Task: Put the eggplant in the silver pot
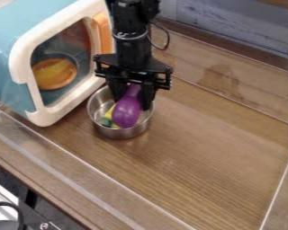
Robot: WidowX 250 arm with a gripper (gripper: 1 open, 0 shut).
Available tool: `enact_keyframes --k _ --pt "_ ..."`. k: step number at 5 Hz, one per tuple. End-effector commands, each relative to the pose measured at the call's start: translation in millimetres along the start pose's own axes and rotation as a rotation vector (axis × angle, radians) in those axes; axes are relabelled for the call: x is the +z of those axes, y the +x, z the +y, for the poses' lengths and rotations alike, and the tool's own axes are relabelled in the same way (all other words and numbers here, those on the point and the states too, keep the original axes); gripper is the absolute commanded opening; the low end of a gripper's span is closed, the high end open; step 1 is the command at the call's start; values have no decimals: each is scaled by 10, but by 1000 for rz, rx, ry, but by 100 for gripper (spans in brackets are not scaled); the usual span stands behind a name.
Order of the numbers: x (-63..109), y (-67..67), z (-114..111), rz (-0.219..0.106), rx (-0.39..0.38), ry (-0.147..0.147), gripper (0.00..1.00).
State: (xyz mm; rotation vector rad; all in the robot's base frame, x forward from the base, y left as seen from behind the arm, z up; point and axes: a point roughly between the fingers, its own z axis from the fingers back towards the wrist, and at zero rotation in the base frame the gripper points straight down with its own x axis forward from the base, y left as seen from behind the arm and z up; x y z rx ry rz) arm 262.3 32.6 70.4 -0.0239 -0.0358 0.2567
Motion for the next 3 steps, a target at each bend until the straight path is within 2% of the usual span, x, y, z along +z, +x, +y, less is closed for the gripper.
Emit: enact_keyframes --k 1,2,3 --pt "17 54 -42 -52 59 -3 0" --pt "-76 17 -82 -58 113 1 0" --pt "-113 82 -62 -60 141 3 0"
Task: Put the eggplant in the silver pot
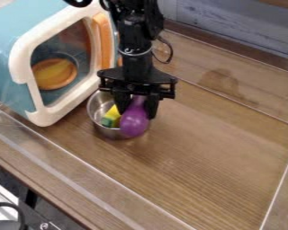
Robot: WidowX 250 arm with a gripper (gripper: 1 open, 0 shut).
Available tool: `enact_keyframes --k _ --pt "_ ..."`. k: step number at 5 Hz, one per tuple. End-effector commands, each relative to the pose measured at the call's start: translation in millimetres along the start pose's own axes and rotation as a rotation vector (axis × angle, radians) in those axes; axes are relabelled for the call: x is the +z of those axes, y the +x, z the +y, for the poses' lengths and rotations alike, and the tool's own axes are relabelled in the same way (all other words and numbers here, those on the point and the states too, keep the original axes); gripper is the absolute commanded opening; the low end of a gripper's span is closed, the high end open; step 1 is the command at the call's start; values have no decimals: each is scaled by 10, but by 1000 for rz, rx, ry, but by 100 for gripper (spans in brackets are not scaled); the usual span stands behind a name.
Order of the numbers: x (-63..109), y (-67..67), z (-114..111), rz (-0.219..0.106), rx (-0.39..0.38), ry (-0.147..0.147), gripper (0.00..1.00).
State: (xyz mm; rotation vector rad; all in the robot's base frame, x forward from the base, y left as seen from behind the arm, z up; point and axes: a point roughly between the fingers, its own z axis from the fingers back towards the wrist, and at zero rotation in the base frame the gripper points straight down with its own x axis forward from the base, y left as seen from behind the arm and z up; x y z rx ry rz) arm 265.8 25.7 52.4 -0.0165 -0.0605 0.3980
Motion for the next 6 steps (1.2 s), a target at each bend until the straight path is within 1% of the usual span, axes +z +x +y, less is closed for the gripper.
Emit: enact_keyframes --k 1,2,5,6 --pt "114 121 -37 -34 -6 -6 0" --pt "159 172 -68 -36 -10 -6 0" --pt "100 595 157 -38 -3 -4 0" --pt "93 595 179 -35 -43 -8 0"
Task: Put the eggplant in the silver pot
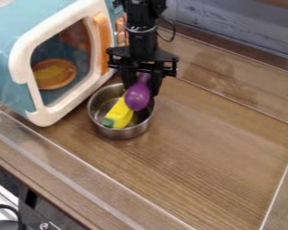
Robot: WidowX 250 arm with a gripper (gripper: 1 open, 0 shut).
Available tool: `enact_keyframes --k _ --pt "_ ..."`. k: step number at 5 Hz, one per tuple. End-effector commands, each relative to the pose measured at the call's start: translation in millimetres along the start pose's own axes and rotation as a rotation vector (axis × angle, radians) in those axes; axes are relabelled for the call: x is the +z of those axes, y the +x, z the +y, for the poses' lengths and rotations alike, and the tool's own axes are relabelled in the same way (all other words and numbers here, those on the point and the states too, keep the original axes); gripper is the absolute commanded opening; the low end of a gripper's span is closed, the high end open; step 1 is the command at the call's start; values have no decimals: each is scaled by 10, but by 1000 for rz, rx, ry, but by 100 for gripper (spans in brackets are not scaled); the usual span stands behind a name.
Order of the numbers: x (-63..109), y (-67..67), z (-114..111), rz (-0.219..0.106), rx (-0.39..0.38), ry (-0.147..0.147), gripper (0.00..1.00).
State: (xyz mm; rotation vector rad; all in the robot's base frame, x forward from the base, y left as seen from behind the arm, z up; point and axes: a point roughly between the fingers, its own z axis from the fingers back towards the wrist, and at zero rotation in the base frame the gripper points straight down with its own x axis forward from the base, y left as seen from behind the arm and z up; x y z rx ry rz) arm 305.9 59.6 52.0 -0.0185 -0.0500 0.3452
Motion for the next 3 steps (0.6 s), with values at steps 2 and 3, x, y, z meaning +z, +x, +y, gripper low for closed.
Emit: enact_keyframes --k 2,3 --pt "66 65 38 -37 -70 -11 100" --pt "29 38 30 -31 -110 -14 100"
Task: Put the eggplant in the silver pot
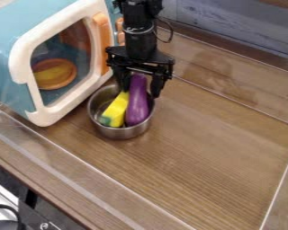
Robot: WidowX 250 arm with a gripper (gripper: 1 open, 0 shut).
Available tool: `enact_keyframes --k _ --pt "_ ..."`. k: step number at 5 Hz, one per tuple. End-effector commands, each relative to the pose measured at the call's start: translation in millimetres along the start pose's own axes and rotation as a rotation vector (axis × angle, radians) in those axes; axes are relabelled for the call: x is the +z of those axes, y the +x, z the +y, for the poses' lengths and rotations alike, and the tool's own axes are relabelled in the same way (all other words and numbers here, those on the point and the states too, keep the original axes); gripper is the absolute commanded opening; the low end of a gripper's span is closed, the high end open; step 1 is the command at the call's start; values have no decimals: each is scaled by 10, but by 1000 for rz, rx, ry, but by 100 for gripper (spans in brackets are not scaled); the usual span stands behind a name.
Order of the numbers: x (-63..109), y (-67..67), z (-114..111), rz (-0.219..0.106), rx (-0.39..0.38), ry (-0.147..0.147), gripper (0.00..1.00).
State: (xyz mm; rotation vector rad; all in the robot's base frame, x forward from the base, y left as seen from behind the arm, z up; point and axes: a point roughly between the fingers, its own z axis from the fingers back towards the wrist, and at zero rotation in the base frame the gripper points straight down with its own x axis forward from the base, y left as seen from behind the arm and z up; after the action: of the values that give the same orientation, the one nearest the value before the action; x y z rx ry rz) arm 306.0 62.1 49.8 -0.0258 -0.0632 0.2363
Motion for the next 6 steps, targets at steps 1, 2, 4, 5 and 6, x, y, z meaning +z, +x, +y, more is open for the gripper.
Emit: enact_keyframes --k 1,2,4,5,6 --pt "94 61 70 -18 14 -2 100" --pt "138 92 133 -14 28 -4 100" --pt "89 144 68 -10 43 -5 100" --pt "-30 78 7 -8 71 -4 100" --pt "-120 13 -72 -7 98 -10 100"
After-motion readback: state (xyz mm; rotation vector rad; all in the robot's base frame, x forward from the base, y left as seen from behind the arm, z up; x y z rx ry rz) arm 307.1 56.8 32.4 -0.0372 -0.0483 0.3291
